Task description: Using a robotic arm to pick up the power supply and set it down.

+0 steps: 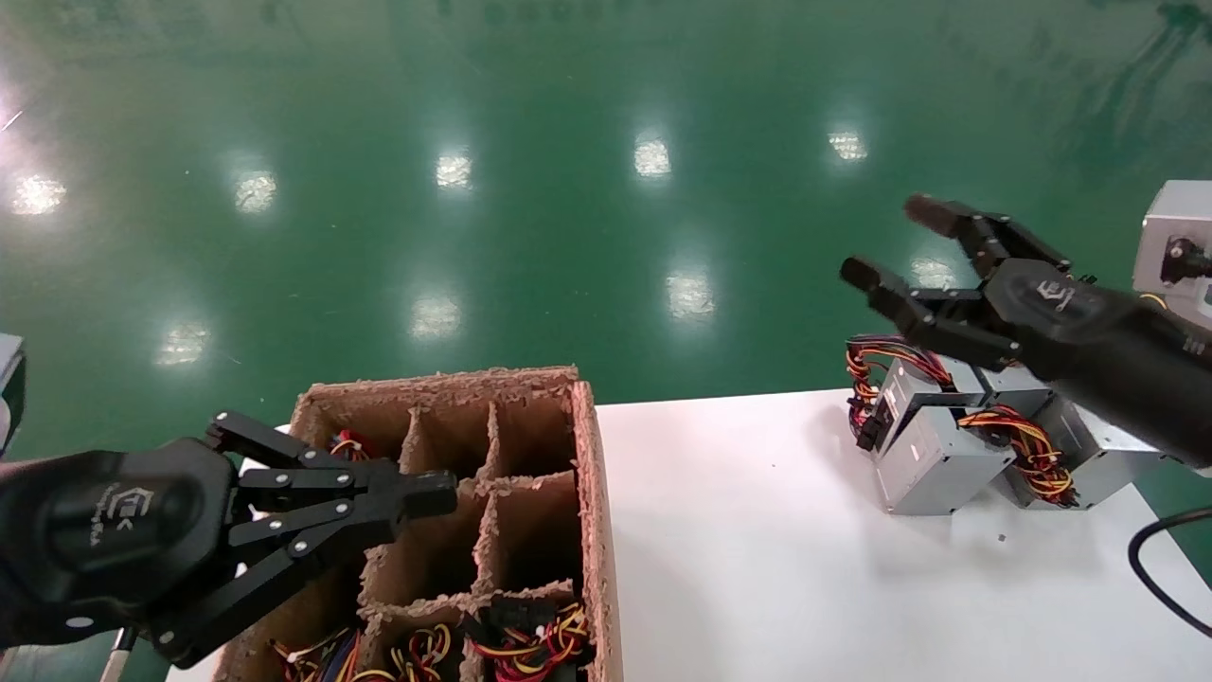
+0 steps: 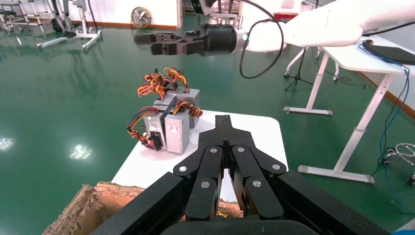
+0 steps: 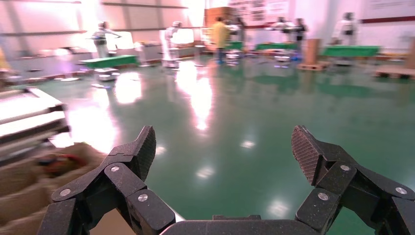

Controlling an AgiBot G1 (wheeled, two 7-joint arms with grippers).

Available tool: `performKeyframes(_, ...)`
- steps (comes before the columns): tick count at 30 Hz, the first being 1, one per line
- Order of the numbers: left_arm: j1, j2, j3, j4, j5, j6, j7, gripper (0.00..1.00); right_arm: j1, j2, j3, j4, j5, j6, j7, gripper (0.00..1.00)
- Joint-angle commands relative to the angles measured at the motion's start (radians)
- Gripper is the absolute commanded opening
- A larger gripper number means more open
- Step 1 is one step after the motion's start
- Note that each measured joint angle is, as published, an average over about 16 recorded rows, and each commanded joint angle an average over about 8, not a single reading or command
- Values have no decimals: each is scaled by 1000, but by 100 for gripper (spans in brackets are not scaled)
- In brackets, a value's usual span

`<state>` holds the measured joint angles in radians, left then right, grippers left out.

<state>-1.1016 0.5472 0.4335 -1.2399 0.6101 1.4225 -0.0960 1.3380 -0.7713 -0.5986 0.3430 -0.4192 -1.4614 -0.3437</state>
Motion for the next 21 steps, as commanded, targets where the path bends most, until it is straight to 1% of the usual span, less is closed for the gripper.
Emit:
performKeyframes(1,0,0,0,0,0,0,0,0,-19,11,22,66,-22,-2,37,100)
performKeyframes(2,0,0,0,0,0,0,0,1,-28,17,33,98,-33,-4,55,100)
performKeyframes(3,0,0,0,0,0,0,0,12,-37,22,44,130,-43,-5,74,100)
performKeyframes(10,0,0,0,0,0,0,0,99,-101,61,122,361,-119,-13,204,100)
performKeyframes(11,0,0,0,0,0,0,0,100,-110,67,134,394,-130,-14,223,100)
performKeyframes(21,0,0,0,0,0,0,0,100,-202,123,244,721,-238,-26,407,100)
